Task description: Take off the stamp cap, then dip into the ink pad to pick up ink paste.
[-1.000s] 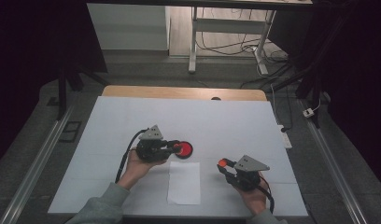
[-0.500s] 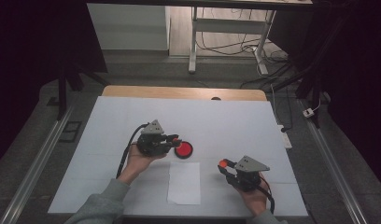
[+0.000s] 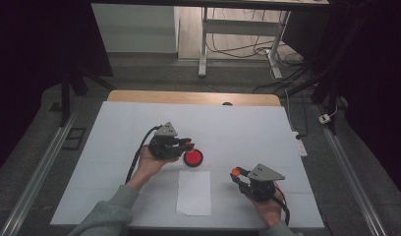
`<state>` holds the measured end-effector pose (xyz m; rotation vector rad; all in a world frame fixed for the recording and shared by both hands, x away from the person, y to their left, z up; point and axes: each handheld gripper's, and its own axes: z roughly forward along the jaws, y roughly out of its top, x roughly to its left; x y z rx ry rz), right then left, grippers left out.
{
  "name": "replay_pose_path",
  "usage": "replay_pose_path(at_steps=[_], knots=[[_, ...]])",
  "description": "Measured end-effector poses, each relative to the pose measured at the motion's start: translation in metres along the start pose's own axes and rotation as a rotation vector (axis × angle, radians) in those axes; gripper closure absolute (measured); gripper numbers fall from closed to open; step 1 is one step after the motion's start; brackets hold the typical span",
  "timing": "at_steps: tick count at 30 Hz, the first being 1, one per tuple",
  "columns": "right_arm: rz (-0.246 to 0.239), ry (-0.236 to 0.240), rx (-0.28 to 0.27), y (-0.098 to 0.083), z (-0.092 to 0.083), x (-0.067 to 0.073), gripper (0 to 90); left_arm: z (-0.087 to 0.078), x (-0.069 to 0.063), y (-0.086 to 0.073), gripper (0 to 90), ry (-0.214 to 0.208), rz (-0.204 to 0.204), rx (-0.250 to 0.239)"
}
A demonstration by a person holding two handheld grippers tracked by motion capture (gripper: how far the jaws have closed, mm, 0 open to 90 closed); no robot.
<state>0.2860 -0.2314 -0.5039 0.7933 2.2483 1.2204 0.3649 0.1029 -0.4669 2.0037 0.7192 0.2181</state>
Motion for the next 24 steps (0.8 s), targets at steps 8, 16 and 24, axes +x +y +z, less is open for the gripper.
replay_pose_path(at_steps=[8,16,24], knots=[[0.007,0.003,-0.004,0.0,0.0,-0.001,64.5,0.012,0.009,0.003,72.7,0.004,0.007,0.012],[0.011,-0.002,-0.005,0.0,-0.001,-0.001,64.5,0.017,0.014,0.0,72.7,0.011,0.002,0.034],[0.011,0.004,-0.01,0.001,0.0,0.0,64.5,0.025,0.015,-0.003,72.7,0.009,0.005,0.055]])
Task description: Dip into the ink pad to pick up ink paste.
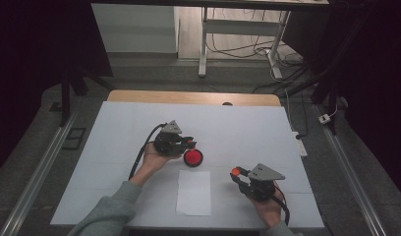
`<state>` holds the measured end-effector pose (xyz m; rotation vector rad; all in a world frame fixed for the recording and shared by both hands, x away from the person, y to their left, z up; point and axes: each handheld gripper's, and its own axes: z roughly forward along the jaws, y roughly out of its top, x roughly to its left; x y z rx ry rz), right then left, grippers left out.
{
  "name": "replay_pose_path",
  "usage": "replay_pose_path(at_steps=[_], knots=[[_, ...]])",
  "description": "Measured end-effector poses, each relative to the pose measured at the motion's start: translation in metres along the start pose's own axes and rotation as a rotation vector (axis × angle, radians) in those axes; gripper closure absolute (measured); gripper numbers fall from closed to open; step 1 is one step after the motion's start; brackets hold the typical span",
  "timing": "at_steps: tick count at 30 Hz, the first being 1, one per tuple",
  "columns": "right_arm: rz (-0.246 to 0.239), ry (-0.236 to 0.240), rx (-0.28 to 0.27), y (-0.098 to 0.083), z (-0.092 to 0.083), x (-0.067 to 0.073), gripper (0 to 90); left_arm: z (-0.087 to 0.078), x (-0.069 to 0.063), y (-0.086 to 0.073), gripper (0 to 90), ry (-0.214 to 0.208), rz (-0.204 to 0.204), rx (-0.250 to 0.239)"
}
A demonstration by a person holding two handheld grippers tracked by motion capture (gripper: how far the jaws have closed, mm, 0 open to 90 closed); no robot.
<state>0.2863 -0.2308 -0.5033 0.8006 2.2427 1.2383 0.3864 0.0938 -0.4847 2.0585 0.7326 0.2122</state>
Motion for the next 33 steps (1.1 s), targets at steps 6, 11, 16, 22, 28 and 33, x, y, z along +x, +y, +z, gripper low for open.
replay_pose_path(at_steps=[6,11,16,22,28,33], knots=[[-0.002,-0.003,0.003,0.0,-0.001,0.0,64.5,0.006,0.002,-0.004,72.7,0.002,0.0,0.022],[0.001,-0.001,0.002,-0.001,-0.001,-0.001,64.5,0.009,0.004,-0.007,72.7,0.009,-0.005,0.027],[0.0,-0.001,0.003,-0.001,-0.001,0.0,64.5,0.011,0.006,-0.009,72.7,0.006,-0.008,0.029],[0.001,-0.003,0.001,0.0,-0.001,-0.001,64.5,0.017,0.007,-0.012,72.7,0.003,-0.011,0.049],[0.004,-0.004,0.004,-0.001,-0.001,-0.002,64.4,0.02,0.002,-0.012,72.7,-0.011,-0.001,0.066],[0.001,-0.004,0.005,-0.001,-0.001,-0.002,64.5,0.024,-0.001,-0.014,72.7,-0.016,0.009,0.086]])
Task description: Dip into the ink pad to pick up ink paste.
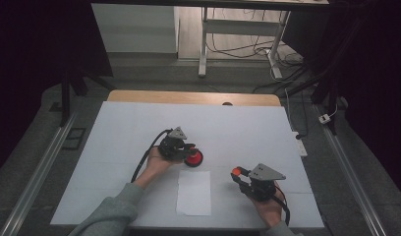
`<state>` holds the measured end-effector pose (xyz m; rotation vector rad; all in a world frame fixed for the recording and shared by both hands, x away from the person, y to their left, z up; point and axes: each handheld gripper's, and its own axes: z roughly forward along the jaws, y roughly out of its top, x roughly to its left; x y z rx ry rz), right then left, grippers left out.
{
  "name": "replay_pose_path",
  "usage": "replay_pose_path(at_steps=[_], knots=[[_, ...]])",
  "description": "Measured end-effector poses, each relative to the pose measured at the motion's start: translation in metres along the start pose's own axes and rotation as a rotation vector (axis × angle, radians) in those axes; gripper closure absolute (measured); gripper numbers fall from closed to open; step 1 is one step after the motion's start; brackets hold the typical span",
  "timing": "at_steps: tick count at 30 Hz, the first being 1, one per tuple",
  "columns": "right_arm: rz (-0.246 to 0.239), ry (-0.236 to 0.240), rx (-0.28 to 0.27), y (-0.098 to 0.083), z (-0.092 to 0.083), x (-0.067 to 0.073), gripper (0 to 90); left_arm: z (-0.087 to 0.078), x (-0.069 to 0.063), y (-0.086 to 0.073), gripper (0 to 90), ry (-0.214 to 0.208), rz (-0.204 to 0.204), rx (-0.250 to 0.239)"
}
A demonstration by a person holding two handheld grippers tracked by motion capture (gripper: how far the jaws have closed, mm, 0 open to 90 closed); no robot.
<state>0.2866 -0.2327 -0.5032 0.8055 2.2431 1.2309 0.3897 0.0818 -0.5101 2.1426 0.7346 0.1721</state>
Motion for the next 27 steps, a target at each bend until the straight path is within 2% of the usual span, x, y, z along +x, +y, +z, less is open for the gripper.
replay_pose_path(at_steps=[16,27], knots=[[0.001,0.005,0.001,-0.0008,0.001,0.0009,64.4,0.0079,-0.0049,-0.0042,72.7,0.021,0.028,0.037],[0.0,0.006,0.002,-0.001,0.0017,0.0015,64.5,0.009,-0.0085,-0.0075,72.8,0.039,0.042,0.027]])
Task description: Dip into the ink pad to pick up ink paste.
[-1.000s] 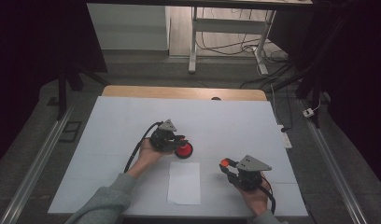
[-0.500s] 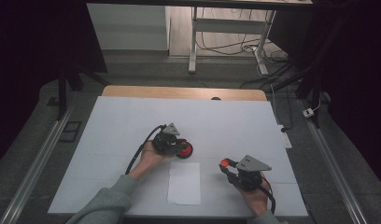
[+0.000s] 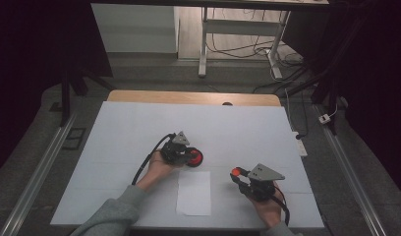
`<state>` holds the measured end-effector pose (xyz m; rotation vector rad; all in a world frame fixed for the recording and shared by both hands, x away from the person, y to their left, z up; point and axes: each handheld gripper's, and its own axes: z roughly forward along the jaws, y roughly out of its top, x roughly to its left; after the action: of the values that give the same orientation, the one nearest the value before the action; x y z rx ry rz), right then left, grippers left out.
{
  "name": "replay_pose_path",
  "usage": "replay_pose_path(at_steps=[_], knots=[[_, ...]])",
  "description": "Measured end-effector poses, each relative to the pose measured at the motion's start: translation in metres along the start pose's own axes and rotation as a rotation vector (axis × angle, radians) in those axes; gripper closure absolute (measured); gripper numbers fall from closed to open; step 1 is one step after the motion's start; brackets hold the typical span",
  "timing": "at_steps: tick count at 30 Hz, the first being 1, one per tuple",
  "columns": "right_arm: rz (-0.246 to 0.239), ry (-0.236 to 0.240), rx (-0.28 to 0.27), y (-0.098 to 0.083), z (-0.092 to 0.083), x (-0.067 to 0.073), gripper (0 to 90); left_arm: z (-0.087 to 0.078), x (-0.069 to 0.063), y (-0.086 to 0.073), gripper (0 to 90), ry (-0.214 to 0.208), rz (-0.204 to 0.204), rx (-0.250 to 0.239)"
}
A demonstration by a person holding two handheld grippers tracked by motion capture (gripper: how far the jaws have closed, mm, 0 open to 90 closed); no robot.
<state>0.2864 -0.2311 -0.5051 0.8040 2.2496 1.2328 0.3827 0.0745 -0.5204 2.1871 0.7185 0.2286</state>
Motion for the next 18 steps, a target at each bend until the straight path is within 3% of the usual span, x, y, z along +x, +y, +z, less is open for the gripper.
replay_pose_path(at_steps=[14,18], knots=[[-0.002,-0.002,0.001,0.0003,-0.0003,0.0004,64.4,0.0009,-0.0067,-0.0044,73.2,0.044,0.036,-0.025],[-0.001,0.001,0.001,0.0003,0.0005,0.0012,64.4,0.0006,-0.0039,-0.0065,73.2,0.027,0.021,-0.038]])
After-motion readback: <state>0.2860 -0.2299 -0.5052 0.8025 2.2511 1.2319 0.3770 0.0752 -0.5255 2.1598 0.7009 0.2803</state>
